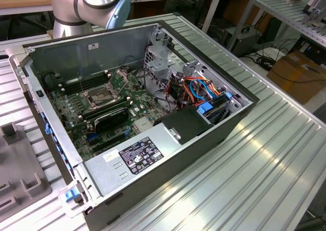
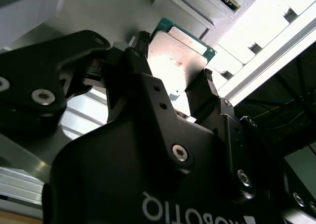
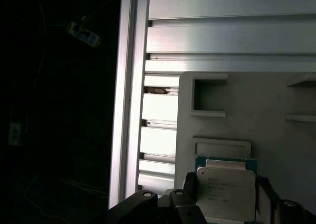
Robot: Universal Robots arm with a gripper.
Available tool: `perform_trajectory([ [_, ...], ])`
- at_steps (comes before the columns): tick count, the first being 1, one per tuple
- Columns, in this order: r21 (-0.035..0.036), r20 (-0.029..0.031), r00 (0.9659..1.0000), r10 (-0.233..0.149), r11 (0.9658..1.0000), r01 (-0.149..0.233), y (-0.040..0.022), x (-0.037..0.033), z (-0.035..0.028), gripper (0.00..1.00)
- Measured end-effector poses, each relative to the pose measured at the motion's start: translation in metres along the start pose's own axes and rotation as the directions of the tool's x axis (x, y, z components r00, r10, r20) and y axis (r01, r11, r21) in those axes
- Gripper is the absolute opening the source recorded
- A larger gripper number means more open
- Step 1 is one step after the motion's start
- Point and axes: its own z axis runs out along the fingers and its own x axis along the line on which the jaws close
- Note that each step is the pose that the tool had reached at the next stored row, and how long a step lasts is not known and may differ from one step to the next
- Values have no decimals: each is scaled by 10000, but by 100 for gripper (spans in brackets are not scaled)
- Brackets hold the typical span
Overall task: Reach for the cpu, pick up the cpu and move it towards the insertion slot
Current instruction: 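Pick up the cpu and move it towards the insertion slot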
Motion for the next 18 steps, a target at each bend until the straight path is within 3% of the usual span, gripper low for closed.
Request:
perform_trajectory([
  [18,-80,-1,10000,0,10000,0,-1,0,-74,55],
])
